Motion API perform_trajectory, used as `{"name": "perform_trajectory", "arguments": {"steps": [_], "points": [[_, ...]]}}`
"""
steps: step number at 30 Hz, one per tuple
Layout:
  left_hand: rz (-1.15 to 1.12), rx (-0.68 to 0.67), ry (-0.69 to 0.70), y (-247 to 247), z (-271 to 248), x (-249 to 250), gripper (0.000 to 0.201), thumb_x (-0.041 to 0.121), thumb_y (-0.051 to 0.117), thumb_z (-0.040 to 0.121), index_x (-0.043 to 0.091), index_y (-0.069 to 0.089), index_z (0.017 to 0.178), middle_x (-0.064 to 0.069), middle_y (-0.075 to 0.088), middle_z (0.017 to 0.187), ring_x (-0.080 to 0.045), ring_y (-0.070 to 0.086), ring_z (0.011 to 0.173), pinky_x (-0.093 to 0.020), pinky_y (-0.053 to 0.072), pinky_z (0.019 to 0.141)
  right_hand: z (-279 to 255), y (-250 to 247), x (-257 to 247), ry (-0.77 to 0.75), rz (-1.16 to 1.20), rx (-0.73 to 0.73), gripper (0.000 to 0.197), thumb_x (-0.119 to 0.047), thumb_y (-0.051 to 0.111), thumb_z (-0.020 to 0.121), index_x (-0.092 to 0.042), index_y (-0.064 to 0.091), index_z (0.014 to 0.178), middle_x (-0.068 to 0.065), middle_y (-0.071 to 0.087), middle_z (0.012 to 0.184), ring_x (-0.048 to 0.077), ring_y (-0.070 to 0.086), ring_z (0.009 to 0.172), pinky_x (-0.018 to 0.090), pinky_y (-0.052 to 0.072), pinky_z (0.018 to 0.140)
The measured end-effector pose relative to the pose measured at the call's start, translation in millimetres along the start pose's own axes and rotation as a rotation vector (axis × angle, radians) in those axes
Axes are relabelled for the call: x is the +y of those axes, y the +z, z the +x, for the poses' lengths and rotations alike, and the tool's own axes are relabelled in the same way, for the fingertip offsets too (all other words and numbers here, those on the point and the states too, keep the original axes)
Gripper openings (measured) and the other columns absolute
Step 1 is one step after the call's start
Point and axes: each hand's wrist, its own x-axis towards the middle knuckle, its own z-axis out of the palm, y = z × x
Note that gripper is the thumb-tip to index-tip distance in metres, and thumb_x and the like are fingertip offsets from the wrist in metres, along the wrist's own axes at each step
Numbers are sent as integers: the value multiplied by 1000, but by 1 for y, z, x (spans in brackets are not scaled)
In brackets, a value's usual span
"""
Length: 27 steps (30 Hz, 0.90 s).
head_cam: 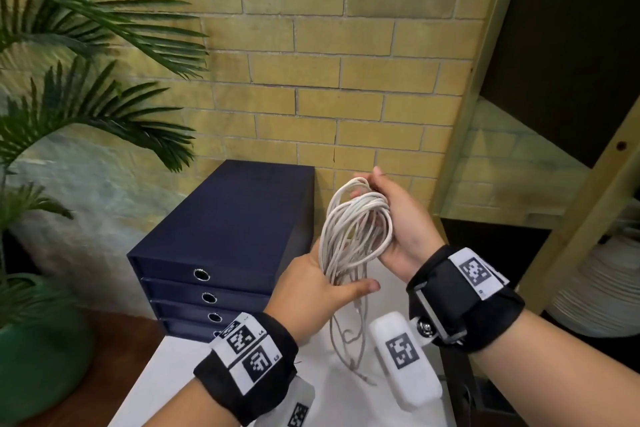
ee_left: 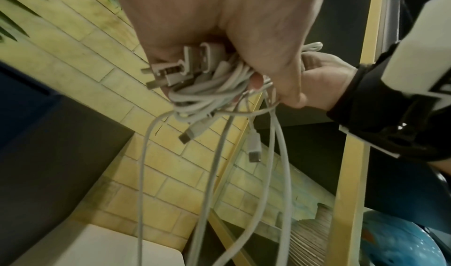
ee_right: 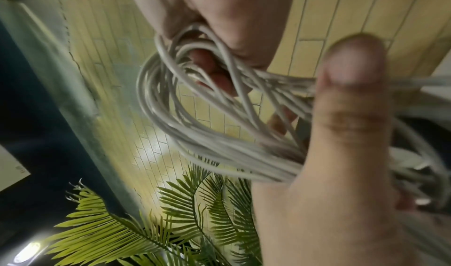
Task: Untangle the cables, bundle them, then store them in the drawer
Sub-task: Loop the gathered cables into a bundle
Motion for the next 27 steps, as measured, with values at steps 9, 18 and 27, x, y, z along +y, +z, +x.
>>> {"name": "perform_trajectory", "arguments": {"steps": [9, 18, 27], "points": [[-126, -117, -91, 2, -4, 10, 31, 29, 63, 84, 23, 51, 56, 9, 44, 49, -8, 39, 50, -26, 37, 53, -8, 1, 2, -95, -68, 32, 40, -43, 40, 97, -12, 59, 82, 3, 62, 65, 14, 60, 57, 27, 53, 58], [-312, -148, -198, 1, -4, 23, 22, 34, 57, 83, 17, 60, 70, -14, 45, 67, -23, 38, 57, -36, 34, 55, -11, -9, 4, -306, -369, -243, 47, -45, 66, 70, -15, 57, 104, 0, 64, 90, 13, 60, 83, 30, 50, 82], [-189, -168, -203, 0, 5, 23, 28, 28, 67, 73, 18, 44, 61, -7, 42, 59, -21, 38, 54, -32, 34, 51, 1, -3, 0, -355, -336, -121, 36, -29, 70, 66, -15, 54, 96, -6, 62, 68, 2, 47, 45, 20, 40, 44]]}}
